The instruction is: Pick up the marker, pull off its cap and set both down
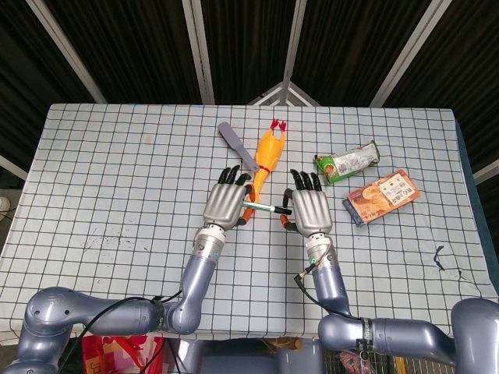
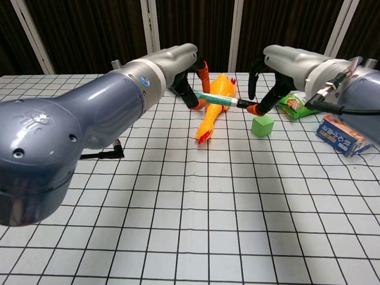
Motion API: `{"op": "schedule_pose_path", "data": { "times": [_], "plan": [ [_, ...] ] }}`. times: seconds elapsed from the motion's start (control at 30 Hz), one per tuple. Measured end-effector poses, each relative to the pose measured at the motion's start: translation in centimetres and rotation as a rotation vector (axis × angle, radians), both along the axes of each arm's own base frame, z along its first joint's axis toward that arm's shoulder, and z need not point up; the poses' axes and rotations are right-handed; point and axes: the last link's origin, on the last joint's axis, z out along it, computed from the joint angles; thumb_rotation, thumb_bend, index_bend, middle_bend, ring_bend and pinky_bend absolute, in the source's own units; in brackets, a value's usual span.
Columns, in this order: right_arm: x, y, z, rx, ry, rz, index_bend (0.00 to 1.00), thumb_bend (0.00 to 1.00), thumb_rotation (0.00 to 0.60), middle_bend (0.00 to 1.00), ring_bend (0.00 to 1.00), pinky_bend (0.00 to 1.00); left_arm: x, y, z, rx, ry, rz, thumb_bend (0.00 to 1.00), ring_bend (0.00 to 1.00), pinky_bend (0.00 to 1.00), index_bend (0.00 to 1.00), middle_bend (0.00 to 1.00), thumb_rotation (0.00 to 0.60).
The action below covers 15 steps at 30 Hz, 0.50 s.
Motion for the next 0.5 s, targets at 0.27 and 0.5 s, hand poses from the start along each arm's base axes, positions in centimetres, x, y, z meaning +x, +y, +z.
{"op": "schedule_pose_path", "data": {
  "times": [0.27,0.5],
  "plan": [
    [0.19,-0.09,-0.14,-0.003,-0.001,0.000,0.57,0.33,0.600,0.10,0.06,0.00,0.19,-0.04,-0.19,-0.005,-0.015,-0.010,0.53,0.00,0.00,0.63,0.19,0.600],
    [0.33,-0.10,-0.34,0.001,-0.003,0.001,0.57,0.33,0.600,0.10,0.06,0.00,0.34,-0.08,-0.03,0.000,-0.022,-0.013,0.53,0.00,0.00,0.63,0.19,0.600]
  ]
}}
